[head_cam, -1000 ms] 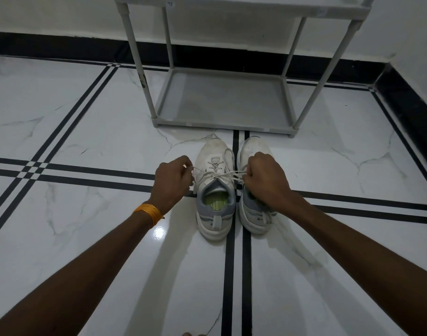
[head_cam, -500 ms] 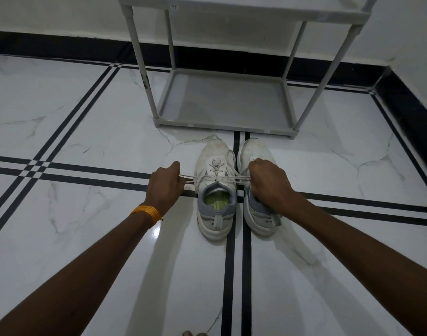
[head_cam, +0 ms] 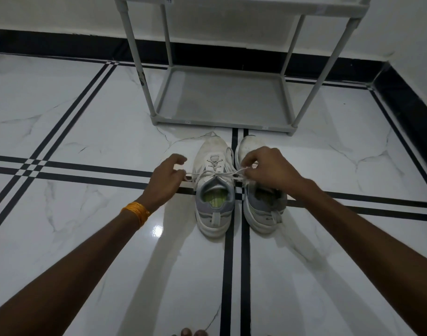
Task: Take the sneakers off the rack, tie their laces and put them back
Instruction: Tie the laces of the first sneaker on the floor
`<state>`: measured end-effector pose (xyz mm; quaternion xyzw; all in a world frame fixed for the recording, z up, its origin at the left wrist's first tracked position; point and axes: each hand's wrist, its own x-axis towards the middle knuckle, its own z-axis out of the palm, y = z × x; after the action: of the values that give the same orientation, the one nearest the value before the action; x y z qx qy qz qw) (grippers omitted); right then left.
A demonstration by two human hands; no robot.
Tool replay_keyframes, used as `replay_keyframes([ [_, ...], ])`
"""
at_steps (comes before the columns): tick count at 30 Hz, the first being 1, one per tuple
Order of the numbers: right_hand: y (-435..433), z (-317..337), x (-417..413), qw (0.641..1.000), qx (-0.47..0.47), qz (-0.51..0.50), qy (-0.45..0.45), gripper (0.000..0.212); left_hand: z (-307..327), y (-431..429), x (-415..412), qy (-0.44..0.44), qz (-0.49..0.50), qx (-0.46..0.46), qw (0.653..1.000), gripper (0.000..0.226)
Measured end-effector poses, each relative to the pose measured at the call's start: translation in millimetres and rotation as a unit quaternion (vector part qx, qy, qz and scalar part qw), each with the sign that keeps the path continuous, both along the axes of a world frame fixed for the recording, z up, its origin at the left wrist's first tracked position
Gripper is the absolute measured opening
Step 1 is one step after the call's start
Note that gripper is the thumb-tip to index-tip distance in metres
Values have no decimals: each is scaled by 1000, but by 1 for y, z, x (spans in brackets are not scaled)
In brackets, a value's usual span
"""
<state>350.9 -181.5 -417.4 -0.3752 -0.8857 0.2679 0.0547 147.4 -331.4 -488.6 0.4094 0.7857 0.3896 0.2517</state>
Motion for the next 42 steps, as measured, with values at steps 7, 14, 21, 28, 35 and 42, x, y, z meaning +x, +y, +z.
replay_keyframes([
  [7,-40,-16,-30,981,103,137,-93,25,11,29,36,262,-152,-64,951,35],
  [14,-43,-36,-31,970,142,137,-145,13,3,23,38,199,-98,-83,971,14],
  [21,-42,-35,-24,987,111,73,-86,11,0,18,39,364,-149,-103,914,41],
  [28,-52,-32,-20,948,214,141,-187,30,-16,0,22,493,-223,-47,840,39],
  [35,-56,-30,-21,943,221,149,-198,23,-24,-1,10,481,-231,-27,845,26],
  [42,-56,-28,-23,942,216,149,-209,25,-32,-1,7,462,-223,-22,858,29],
])
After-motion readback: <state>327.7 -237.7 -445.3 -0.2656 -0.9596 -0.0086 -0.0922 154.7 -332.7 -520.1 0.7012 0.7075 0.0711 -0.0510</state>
